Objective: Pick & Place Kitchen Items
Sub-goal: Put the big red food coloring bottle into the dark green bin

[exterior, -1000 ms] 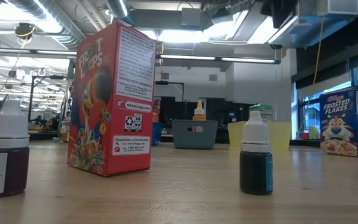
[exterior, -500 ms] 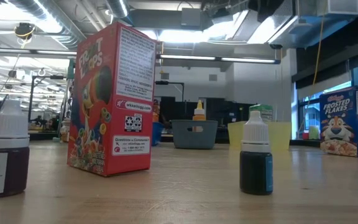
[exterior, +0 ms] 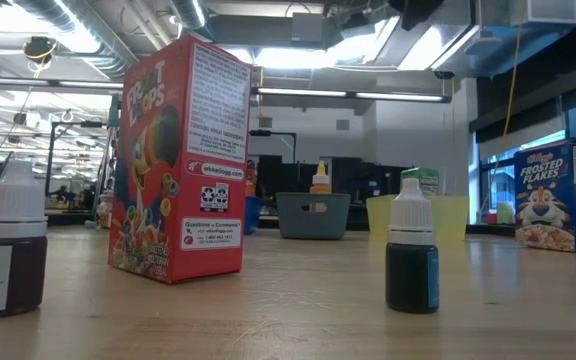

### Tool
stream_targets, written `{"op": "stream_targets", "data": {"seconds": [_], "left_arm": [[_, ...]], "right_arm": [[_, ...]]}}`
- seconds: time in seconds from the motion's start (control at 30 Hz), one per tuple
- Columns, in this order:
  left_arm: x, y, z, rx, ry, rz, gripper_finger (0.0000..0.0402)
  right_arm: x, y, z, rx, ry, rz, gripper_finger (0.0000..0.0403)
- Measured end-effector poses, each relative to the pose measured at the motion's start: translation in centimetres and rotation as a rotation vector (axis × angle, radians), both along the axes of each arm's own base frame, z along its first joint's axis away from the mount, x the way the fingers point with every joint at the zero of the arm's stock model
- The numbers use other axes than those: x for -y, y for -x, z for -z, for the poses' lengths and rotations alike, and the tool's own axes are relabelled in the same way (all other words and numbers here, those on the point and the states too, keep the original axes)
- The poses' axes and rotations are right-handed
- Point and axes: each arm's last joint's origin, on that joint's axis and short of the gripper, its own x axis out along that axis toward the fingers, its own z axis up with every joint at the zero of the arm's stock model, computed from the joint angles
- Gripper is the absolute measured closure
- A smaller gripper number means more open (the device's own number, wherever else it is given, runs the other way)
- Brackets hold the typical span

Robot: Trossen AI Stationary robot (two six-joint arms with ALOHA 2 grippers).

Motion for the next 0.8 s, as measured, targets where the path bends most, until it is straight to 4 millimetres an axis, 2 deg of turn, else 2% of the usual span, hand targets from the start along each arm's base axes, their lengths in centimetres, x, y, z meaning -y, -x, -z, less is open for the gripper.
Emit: {"op": "stream_targets", "data": {"seconds": [0.17,0.37,0.5,0.63,0.8], "left_arm": [[-0.5,1.0,0.1,-0.044,-0.055,0.007,0.0258],[-3.1,4.3,0.1,-0.302,-0.186,-0.116,0.0258],[-3.8,5.7,-0.1,-0.388,-0.219,-0.15,0.0258],[-4.0,6.1,-0.1,-0.437,-0.224,-0.193,0.0258],[-4.0,6.0,-0.1,-0.417,-0.232,-0.201,0.0258]], "right_arm": [[0.0,-0.2,-0.1,0.019,-0.002,0.0,0.0192],[0.0,-0.5,-0.3,0.065,-0.006,0.0,0.0192],[-0.1,-0.8,-0.4,0.087,-0.008,0.0,0.0192],[-0.1,-1.1,-0.1,0.078,-0.008,0.004,0.0192],[-0.1,-1.5,0.4,0.049,-0.014,0.017,0.0192]]}}
